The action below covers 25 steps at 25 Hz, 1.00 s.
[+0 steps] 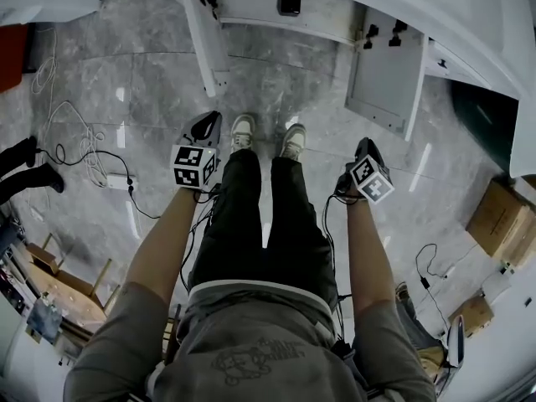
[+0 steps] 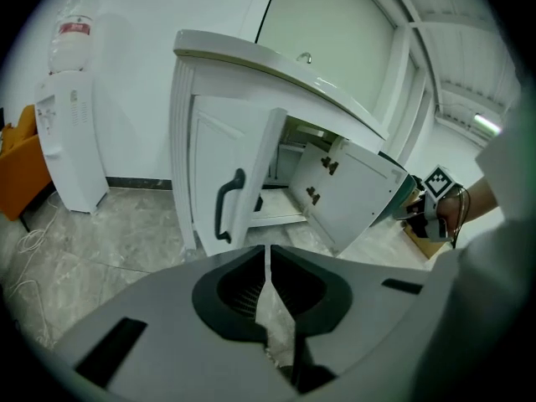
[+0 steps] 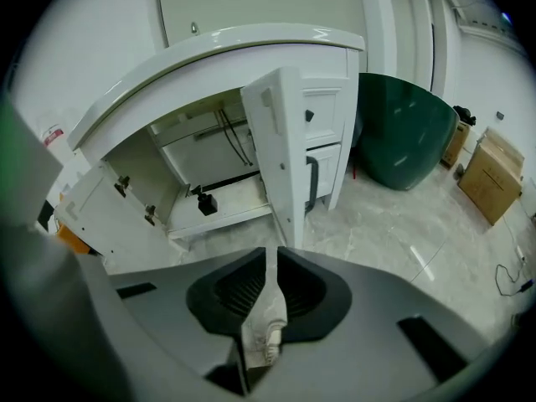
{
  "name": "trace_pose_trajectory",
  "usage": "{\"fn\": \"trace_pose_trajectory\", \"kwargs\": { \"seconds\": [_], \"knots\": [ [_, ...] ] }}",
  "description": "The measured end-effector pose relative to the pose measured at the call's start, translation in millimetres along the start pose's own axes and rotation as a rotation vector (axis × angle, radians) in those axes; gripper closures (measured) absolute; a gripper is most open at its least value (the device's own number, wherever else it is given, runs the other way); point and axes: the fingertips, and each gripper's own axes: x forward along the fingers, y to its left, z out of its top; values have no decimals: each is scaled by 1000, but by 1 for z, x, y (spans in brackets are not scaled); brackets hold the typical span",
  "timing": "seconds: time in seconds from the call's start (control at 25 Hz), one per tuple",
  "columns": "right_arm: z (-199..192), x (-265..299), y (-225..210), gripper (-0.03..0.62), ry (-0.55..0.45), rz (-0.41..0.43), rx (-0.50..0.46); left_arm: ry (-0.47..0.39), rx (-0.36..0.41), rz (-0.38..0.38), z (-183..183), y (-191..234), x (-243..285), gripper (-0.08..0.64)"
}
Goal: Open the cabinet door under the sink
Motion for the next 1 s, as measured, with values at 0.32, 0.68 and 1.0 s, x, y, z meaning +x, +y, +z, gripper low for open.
{"fn": "trace_pose_trajectory", "kwargs": {
  "seconds": [0.32, 0.68, 1.0],
  "knots": [
    [1, -4, 48, 540, 23, 77, -26, -10, -2, -41, 32, -32, 6, 531],
    [38, -43, 84, 543, 29, 155, -120, 0, 29, -83, 73, -50, -38, 532],
    [138, -97, 132, 545, -121, 239, -348, -122, 4, -51, 155, -53, -64, 532]
  ]
}}
